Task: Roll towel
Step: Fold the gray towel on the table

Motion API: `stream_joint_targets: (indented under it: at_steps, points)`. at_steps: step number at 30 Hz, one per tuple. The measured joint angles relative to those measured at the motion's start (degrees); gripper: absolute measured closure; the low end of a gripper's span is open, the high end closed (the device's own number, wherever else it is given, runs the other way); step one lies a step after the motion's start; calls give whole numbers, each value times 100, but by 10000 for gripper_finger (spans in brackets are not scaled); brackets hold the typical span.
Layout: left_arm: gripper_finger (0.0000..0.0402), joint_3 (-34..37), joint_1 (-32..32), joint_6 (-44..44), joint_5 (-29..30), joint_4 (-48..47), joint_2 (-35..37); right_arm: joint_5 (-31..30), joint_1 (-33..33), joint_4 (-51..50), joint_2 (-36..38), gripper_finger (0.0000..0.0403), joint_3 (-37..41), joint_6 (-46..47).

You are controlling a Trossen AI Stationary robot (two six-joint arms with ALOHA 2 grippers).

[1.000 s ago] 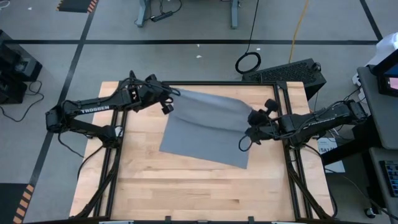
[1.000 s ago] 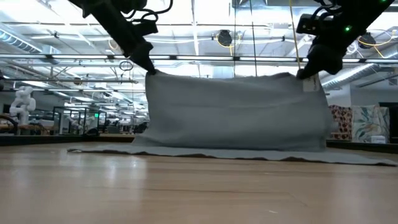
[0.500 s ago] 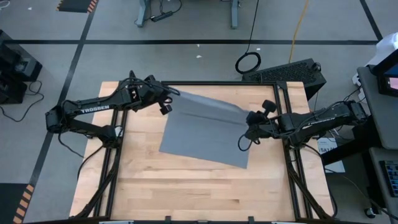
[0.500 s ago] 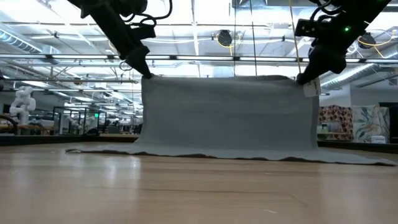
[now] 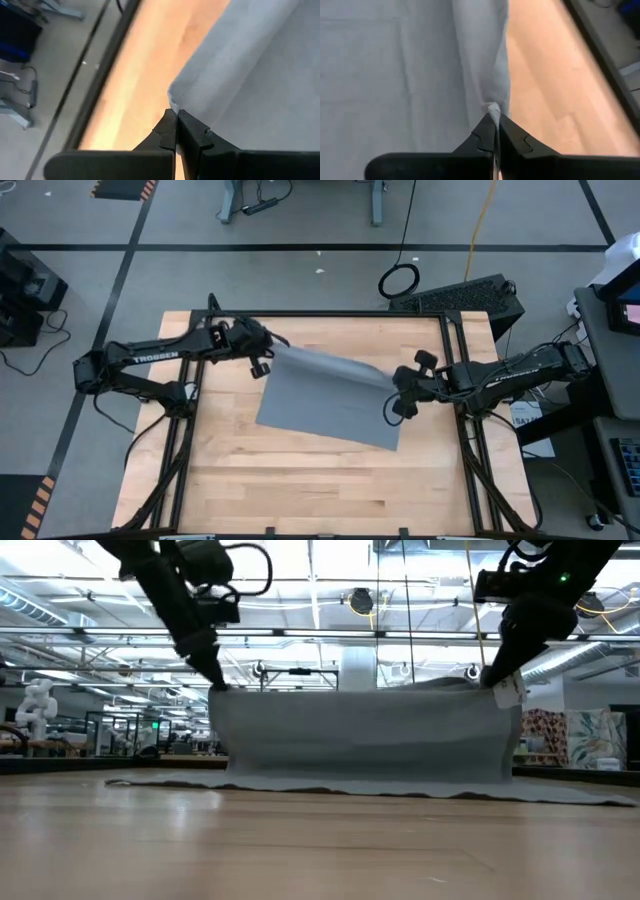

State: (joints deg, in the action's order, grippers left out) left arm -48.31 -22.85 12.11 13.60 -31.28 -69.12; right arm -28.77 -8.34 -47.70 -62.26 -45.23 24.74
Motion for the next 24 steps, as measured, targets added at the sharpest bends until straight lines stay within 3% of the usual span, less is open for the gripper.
stream_joint_targets:
  at_steps: [11, 24]
  points:
    - [395, 140, 505, -587, -655, -252, -2, 983, -28, 114, 0, 403, 0, 20]
    - [395, 210, 1112, -1022, -701, -418, 2, 1595, -498, 118, 0, 403, 0, 506]
